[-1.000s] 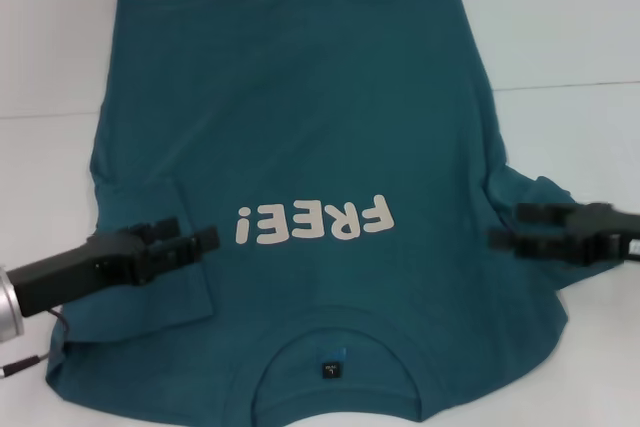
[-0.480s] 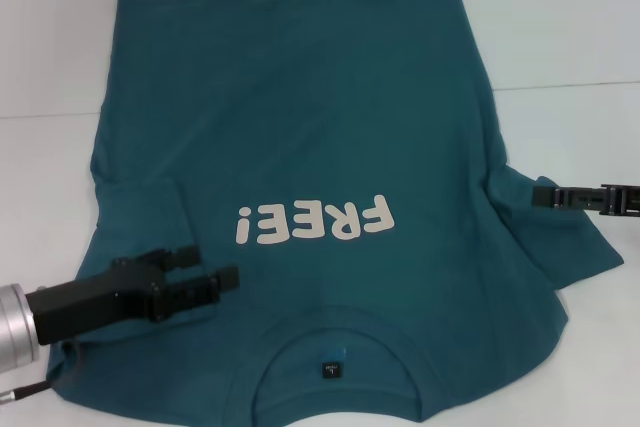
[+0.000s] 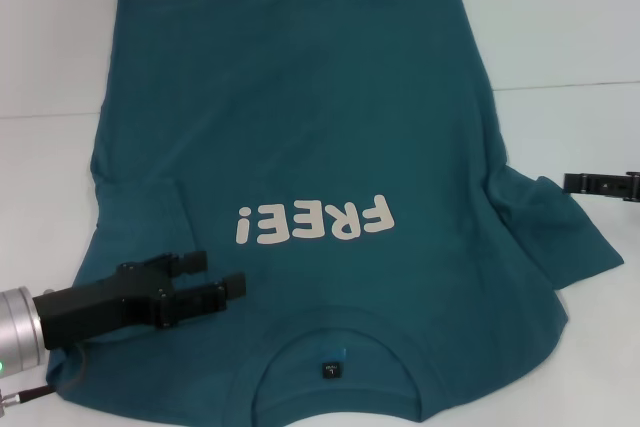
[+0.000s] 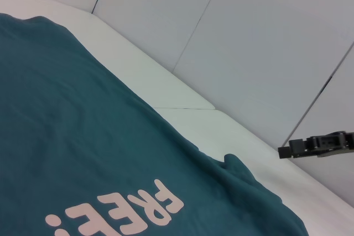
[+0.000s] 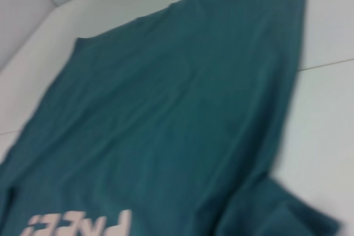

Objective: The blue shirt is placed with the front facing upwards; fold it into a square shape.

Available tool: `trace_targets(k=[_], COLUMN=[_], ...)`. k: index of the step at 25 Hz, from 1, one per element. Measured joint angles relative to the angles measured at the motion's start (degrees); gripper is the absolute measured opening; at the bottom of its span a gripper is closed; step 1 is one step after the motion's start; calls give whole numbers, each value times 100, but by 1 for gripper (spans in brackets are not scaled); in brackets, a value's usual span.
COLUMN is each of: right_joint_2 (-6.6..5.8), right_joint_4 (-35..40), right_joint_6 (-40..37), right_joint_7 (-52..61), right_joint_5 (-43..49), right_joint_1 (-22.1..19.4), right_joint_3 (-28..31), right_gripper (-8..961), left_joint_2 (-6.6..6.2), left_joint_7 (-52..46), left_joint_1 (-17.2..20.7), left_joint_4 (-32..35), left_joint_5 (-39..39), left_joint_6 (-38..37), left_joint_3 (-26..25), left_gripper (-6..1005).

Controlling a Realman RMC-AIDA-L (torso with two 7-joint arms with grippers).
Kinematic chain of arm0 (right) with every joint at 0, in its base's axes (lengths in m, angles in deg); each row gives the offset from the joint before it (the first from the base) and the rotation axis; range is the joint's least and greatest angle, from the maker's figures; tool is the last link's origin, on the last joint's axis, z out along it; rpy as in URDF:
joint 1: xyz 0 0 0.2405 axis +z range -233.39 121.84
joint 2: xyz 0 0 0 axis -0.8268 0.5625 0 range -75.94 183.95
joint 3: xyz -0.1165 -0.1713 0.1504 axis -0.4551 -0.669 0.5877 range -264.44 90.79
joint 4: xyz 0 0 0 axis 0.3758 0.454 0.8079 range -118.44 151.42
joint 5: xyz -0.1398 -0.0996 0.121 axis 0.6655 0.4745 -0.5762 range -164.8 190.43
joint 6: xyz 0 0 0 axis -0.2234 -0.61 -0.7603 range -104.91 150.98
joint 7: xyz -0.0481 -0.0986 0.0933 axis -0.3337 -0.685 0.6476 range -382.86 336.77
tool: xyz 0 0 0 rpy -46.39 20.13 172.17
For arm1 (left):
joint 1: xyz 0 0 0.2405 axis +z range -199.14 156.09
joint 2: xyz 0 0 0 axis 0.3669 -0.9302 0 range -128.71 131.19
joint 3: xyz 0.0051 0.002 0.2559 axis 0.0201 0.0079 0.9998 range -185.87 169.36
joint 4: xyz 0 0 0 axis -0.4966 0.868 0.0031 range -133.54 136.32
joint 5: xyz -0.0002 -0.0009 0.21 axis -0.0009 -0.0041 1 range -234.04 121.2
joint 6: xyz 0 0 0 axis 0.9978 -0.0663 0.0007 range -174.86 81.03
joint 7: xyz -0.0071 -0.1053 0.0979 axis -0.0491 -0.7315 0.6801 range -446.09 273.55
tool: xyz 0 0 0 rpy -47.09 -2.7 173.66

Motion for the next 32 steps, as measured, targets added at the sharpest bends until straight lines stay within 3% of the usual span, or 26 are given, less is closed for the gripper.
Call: trace_targets(k=[10,18,32], right_joint_2=[10,96,193], right_joint_4=[-61,-145,-808], right_joint_6=[524,783,1519], right_joint_7=[25,0,-301], right_joint_5=[472,503,507], right_joint_1=[11,-9,436], right_joint_3=[-2,-7,-74], right_gripper=[844,841,834], left_joint_2=[-1,-9,0], left_joint_7=[47,542,517], left_joint_1=[-34,-46,-46], left_joint_4=[-2,11,19], left_joint_5=[179,282,249], left_joint_6=[-3,-97,-74], left_joint_3=[149,217,190], left_gripper=[891,890,890])
